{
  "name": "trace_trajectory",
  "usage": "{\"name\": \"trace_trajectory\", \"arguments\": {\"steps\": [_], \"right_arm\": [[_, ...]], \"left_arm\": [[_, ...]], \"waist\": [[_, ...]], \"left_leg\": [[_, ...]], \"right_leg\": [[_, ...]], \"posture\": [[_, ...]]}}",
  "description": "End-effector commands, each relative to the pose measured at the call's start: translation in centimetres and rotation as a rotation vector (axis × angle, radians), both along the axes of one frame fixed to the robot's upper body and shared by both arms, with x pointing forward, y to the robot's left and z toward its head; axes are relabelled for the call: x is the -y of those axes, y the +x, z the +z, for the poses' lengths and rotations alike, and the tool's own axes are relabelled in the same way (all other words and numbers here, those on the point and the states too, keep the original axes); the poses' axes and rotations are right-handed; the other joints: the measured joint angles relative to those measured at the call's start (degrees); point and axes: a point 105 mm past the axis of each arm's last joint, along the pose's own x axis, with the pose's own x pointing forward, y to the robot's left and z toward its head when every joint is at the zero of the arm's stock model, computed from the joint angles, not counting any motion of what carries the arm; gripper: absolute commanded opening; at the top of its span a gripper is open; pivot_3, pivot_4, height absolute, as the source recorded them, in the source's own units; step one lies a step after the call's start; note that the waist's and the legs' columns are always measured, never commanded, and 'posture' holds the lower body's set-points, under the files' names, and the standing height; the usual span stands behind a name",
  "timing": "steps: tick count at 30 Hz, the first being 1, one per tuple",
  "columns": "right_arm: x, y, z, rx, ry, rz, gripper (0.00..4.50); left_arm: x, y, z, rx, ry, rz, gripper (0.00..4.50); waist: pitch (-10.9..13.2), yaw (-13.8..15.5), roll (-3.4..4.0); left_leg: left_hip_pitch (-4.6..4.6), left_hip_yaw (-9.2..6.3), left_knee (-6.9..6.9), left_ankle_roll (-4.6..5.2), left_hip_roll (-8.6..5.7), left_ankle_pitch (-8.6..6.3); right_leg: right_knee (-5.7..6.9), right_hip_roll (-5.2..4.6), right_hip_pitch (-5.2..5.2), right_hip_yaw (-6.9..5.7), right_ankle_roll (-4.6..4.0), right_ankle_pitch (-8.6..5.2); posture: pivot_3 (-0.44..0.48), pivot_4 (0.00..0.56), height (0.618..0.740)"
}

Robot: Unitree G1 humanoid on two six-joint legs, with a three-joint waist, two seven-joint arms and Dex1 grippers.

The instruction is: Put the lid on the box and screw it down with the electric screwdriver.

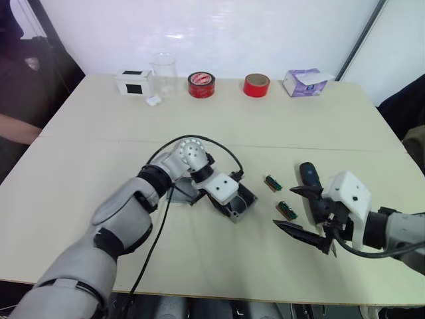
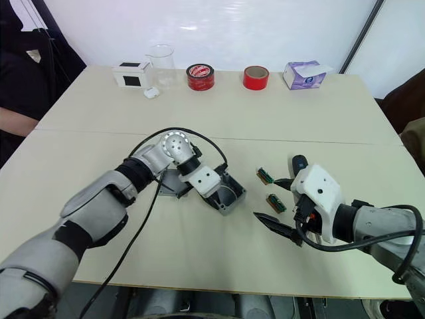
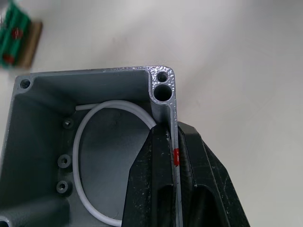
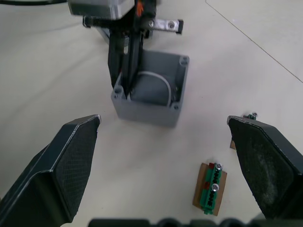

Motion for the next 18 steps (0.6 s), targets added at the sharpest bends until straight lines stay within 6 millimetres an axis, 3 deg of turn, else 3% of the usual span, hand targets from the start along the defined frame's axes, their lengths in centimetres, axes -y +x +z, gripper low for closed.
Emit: {"name": "trace_trajectory", "arguments": {"steps": [1,2,8,12,16,18], "right_arm": [[-0.2,-0.3,0.8,0.042,-0.001,0.000,4.50],[-0.1,-0.3,0.8,0.042,-0.001,-0.002,4.50],[-0.1,-0.1,0.8,0.039,-0.001,-0.001,4.50],[-0.2,0.1,0.9,0.038,0.002,0.006,4.50],[-0.2,0.2,0.9,0.037,0.006,0.014,4.50],[-0.1,0.3,0.8,0.035,0.007,0.016,4.50]], "left_arm": [[0.5,0.1,1.1,0.013,-0.019,-0.010,0.08],[0.4,0.2,1.1,0.009,-0.015,-0.002,0.65],[-0.3,0.3,1.4,-0.030,0.004,0.041,2.84],[-0.7,0.2,3.4,-0.025,-0.036,0.045,4.26],[-1.4,0.7,7.0,-0.048,-0.166,0.120,4.44],[-2.8,0.8,8.8,-0.126,-0.242,0.209,4.44]], "waist": [[0.0,-0.1,0.00],[0.0,-0.1,0.00],[0.0,0.0,0.00],[0.0,0.0,0.00],[0.0,0.0,0.00],[0.0,-0.1,0.00]], "left_leg": [[0.01,0.00,0.00,0.00,0.01,0.00],[0.02,-0.02,0.00,0.01,0.02,0.00],[0.02,-0.07,0.00,0.01,0.05,0.00],[0.02,-0.07,0.00,0.01,0.05,0.00],[0.02,-0.07,0.00,0.01,0.06,0.00],[0.02,-0.06,0.00,0.01,0.07,0.00]], "right_leg": [[0.00,0.01,0.00,0.00,0.00,0.00],[0.01,0.03,0.00,0.00,0.00,0.00],[0.02,0.07,0.00,-0.02,0.00,0.00],[0.02,0.06,0.00,-0.02,0.00,0.00],[0.03,0.07,0.00,-0.02,0.00,0.00],[0.03,0.07,-0.01,-0.02,0.00,0.00]], "posture": [[0.000,0.150,0.740],[0.000,0.150,0.740],[0.000,0.150,0.740],[0.000,0.150,0.740],[0.000,0.150,0.740],[0.000,0.150,0.740]]}}
